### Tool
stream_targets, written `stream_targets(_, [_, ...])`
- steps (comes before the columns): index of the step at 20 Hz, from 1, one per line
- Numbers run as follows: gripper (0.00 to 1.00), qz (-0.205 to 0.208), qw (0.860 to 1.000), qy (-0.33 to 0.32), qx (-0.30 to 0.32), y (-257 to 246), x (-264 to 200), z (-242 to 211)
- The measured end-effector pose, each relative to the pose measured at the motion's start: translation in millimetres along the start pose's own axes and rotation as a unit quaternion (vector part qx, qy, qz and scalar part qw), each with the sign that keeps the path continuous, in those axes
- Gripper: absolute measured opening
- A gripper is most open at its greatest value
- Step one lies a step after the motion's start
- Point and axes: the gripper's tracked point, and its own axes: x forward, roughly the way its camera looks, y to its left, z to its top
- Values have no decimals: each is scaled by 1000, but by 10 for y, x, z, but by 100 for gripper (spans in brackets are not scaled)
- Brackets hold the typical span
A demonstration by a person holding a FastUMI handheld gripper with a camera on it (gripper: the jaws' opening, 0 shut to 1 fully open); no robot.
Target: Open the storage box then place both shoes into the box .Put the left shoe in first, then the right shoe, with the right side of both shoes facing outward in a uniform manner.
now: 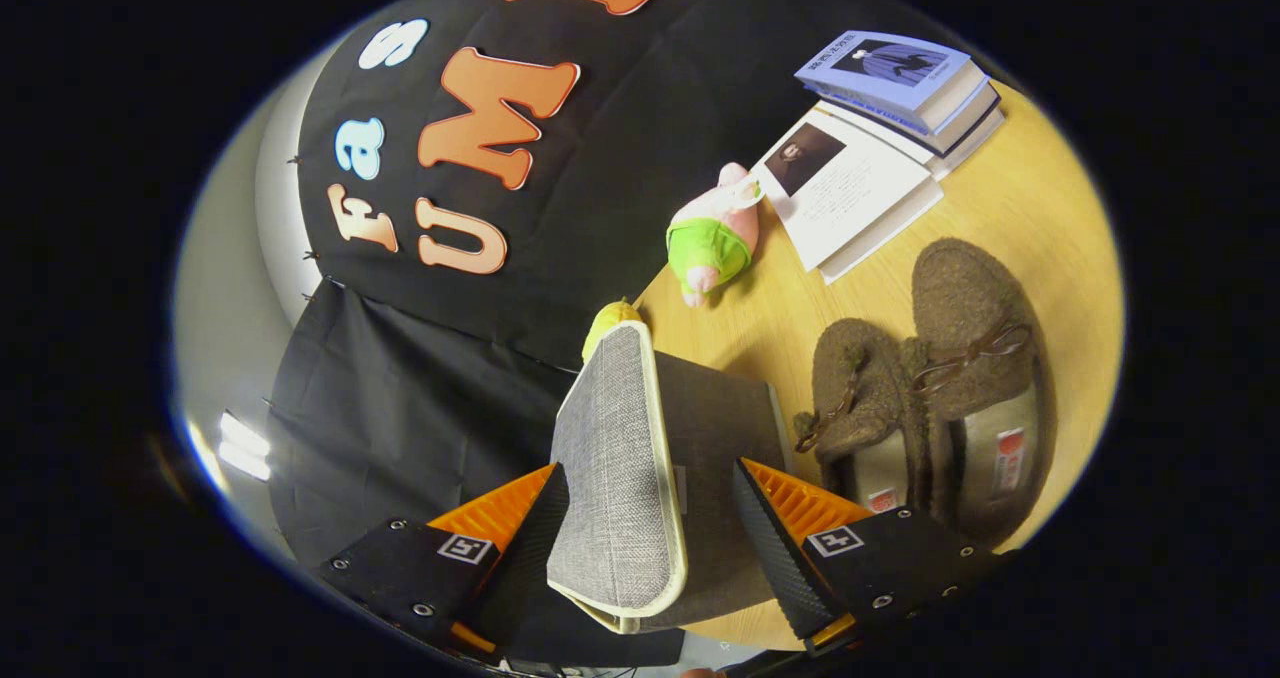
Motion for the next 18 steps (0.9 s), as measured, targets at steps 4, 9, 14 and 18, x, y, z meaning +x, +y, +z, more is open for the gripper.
stream_targets(4, [98,12,1000,20,-11,82,173,-170])
stream_targets(9, [96,6,999,36,-15,118,358,-314])
stream_targets(14, [63,0,1000,27,-4,152,342,-243])
stream_targets(18, [7,-9,1000,4,2,237,270,-143])
